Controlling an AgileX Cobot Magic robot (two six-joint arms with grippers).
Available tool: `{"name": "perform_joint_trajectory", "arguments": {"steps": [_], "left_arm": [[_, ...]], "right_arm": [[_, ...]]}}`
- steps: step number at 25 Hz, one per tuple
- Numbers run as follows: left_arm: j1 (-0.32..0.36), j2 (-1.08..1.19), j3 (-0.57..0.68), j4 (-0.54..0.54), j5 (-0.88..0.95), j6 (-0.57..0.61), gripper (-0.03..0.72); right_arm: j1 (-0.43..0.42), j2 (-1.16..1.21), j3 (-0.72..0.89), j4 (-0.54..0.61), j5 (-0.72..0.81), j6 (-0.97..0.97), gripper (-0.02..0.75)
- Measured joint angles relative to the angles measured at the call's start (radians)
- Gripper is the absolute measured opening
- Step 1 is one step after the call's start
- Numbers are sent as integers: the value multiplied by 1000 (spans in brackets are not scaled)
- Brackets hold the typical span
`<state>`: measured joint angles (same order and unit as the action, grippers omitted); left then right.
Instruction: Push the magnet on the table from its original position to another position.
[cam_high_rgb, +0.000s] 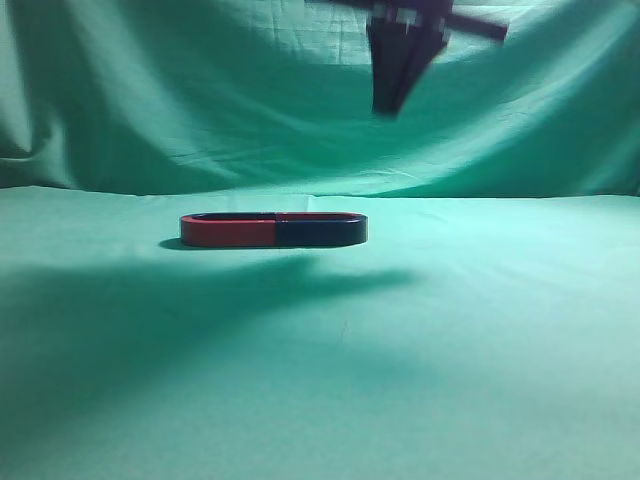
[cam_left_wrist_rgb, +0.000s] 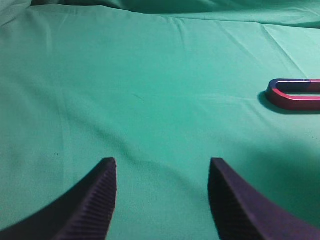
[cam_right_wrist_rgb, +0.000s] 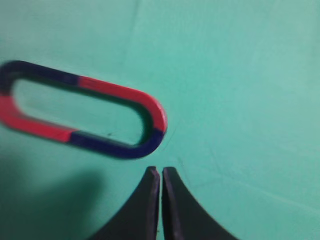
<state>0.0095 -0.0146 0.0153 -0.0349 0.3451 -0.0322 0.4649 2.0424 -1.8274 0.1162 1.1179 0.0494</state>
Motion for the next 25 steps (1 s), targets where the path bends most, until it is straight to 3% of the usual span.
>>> {"name": "perform_joint_trajectory", "arguments": {"steps": [6, 13, 16, 25], "left_arm": [[0, 0, 0, 0, 0, 0, 399], [0, 0, 0, 0, 0, 0, 399], [0, 0, 0, 0, 0, 0, 399], [0, 0, 0, 0, 0, 0, 399]], "right_arm": [[0, -266, -4, 0, 116, 2, 0], [0, -530, 27, 0, 136, -19, 0], [0, -685, 141, 0, 122, -45, 0], [0, -1114, 669, 75, -127, -55, 0]]}}
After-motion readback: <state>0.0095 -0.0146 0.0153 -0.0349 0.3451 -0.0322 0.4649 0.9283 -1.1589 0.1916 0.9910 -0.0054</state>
